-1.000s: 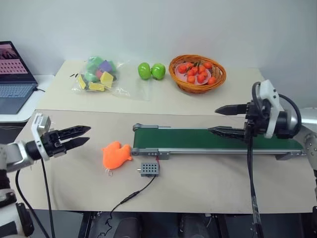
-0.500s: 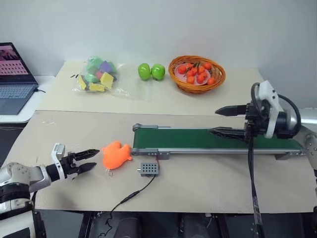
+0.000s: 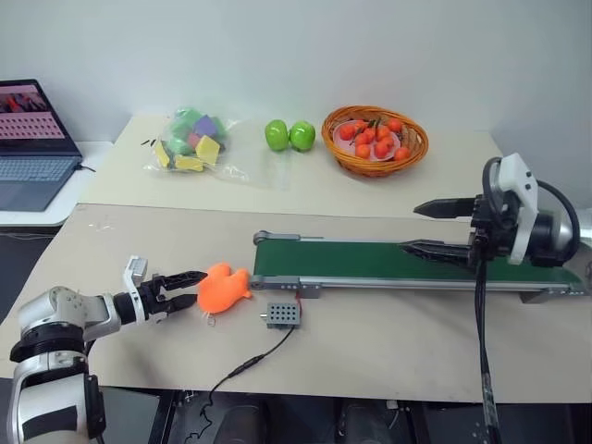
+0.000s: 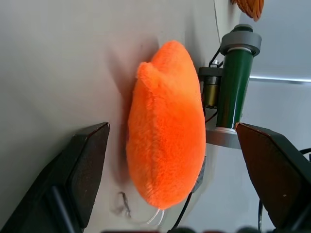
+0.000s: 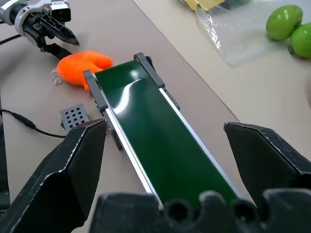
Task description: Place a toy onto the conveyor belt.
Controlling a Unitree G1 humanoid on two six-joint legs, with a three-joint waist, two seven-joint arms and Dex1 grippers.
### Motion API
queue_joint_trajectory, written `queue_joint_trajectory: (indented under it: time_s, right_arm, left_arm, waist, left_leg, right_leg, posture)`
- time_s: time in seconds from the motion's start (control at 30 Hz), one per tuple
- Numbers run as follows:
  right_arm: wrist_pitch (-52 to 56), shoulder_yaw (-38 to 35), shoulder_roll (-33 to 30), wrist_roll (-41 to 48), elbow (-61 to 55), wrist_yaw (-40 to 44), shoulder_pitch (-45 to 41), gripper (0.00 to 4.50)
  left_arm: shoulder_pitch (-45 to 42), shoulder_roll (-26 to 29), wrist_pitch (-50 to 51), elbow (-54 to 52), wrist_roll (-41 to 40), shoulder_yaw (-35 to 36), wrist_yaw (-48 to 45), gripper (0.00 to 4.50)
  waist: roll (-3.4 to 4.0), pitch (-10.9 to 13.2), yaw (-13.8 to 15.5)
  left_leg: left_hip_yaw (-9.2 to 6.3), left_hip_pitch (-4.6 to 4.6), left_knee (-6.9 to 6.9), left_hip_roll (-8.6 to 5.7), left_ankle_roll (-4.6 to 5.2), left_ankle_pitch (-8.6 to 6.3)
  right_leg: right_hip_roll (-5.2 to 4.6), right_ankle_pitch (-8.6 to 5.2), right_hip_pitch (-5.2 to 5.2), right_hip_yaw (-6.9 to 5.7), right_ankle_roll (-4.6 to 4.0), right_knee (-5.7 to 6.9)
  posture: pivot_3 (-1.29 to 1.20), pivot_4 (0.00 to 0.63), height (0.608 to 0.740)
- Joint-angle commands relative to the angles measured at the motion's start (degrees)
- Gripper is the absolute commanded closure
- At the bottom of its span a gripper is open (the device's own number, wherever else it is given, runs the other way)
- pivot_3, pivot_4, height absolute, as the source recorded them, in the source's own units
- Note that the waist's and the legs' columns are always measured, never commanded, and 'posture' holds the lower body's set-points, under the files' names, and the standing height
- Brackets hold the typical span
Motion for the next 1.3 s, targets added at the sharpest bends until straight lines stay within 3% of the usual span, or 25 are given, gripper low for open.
queue_joint_trajectory:
  time_s: [0.03, 0.27, 0.37, 0.43, 0.7, 0.9, 1.03, 1.2, 1.3]
  right_arm:
    - [0.3, -2.7, -1.2, 1.1, -1.8, -0.4, -0.4, 0.0]
    - [0.4, -2.4, -1.0, 0.8, -1.9, -0.4, -0.6, 0.0]
    - [0.4, -2.1, -0.9, 0.5, -1.9, -0.5, -0.6, 0.0]
    - [0.5, -2.1, -0.9, 0.6, -2.0, -0.6, -0.6, 0.0]
    - [0.5, -2.0, -0.8, 0.5, -2.0, -0.6, -0.6, 0.0]
    - [0.1, -1.0, -0.3, 0.3, -1.4, -0.4, -1.4, 0.0]
    - [0.0, 0.1, 0.0, 0.3, -0.8, 0.2, -2.2, 0.0]
    - [-0.3, 1.4, -0.1, 0.2, 0.1, 1.4, -2.7, 0.0]
    - [-0.4, 2.1, 0.2, 0.4, 0.6, 2.1, -3.3, 0.0]
  left_arm:
    - [-0.9, -0.4, -0.4, 1.3, 0.9, -0.9, -0.6, 0.08]
    - [-0.7, -2.0, -1.4, 2.4, 2.3, -2.8, -1.7, 0.08]
    - [-0.4, -2.9, -2.2, 2.4, 2.9, -4.5, -2.7, 0.76]
    - [-0.5, -3.0, -2.5, 2.3, 3.2, -5.1, -3.5, 1.6]
    - [-1.2, -2.6, -4.7, 5.1, 4.8, -5.0, -4.4, 4.18]
    - [-1.3, -1.0, -11.2, 8.4, 6.2, -2.7, -3.1, 4.18]
    - [-1.8, 2.1, -19.0, 13.4, 5.8, 3.3, 1.1, 4.18]
    - [-1.9, 3.6, -31.5, 5.8, 6.8, 7.5, 5.9, 4.18]
    - [-4.2, 3.0, -30.8, 0.6, 4.0, 10.3, 7.6, 4.18]
  waist:
    - [0.0, 0.0, -0.1]
    - [0.01, 0.0, 0.2]
    - [0.02, 0.0, 0.3]
    - [0.01, 0.0, 0.3]
    - [0.05, 0.0, 0.0]
    - [0.2, -0.1, -0.2]
    - [0.19, -0.1, -1.4]
    - [0.1, -0.1, -1.5]
    - [0.05, 0.0, -0.9]
  left_leg:
    - [0.0, 0.0, 0.0, 0.0, 0.0, 0.0]
    - [0.0, 0.0, 0.0, 0.0, 0.06, -0.03]
    - [0.0, 0.0, 0.0, -0.01, 0.07, -0.04]
    - [0.0, 0.0, 0.01, -0.01, 0.07, -0.04]
    - [0.0, -0.03, 0.0, 0.0, 0.09, -0.05]
    - [0.0, 0.13, -0.02, 0.02, 0.09, -0.05]
    - [-0.04, 0.18, -0.02, 0.06, 0.08, -0.04]
    - [-0.05, 0.14, -0.01, 0.07, 0.07, -0.04]
    - [-0.04, 0.08, 0.0, 0.06, 0.05, -0.03]
  right_leg:
    - [0.0, 0.0, 0.0, 0.0, 0.0, -0.01]
    - [0.0, 0.0, 0.03, 0.0, 0.0, -0.02]
    - [-0.01, 0.0, 0.04, 0.0, 0.0, -0.03]
    - [-0.01, 0.0, 0.05, 0.0, 0.0, -0.05]
    - [0.0, 0.0, 0.01, 0.0, 0.0, -0.07]
    - [0.0, -0.02, 0.04, 0.02, -0.04, 0.16]
    - [0.03, -0.06, -0.02, 0.05, -0.1, 0.34]
    - [0.02, -0.06, -0.08, 0.06, -0.11, 0.38]
    - [0.02, -0.06, -0.11, 0.05, -0.11, 0.31]
  posture:
    - [0.0, 0.15, 0.738]
    - [0.0, 0.15, 0.738]
    - [0.0, 0.15, 0.738]
    - [0.0, 0.15, 0.738]
    - [0.0, 0.15, 0.738]
    - [0.0, 0.15, 0.738]
    - [0.0, 0.15, 0.738]
    - [0.0, 0.15, 0.738]
    - [0.0, 0.15, 0.738]
